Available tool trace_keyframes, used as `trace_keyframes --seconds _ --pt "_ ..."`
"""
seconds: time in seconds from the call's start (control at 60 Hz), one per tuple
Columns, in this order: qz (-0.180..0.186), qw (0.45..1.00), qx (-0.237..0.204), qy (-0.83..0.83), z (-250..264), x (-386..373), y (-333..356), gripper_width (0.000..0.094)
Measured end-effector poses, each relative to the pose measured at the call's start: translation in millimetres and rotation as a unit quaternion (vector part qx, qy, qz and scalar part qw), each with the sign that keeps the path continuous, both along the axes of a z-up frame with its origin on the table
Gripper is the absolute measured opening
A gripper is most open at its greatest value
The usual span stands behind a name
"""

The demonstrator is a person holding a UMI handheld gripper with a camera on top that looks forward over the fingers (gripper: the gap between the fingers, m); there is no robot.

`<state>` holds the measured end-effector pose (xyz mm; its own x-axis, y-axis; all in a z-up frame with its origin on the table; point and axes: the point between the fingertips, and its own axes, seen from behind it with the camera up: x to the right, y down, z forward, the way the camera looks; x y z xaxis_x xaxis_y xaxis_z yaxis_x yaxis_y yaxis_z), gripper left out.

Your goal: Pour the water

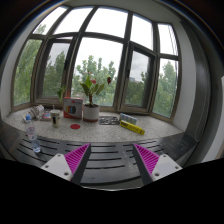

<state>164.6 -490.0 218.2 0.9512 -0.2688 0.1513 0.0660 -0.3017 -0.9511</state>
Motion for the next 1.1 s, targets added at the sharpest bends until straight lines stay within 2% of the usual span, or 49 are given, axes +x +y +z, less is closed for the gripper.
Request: trace_keyframes --seconds 0.133,0.317,0.55,0.667,0.867,1.1 --pt "0.0 1.0 -0.014 -0.011 -17 -4 -10 0.0853" --pt "0.011 0.999 -0.034 -0.022 -69 -38 -29 0.0854" --pt "0.057 0.996 -0.058 0.027 -136 -161 -35 0.0854" --pt "0.086 0.994 -0.053 0.046 -148 -235 -4 0.0856" --pt "0.13 0.99 -0.013 0.05 -140 -337 84 0.0855" --pt "0.123 0.991 0.023 0.044 -141 -372 195 0.0841"
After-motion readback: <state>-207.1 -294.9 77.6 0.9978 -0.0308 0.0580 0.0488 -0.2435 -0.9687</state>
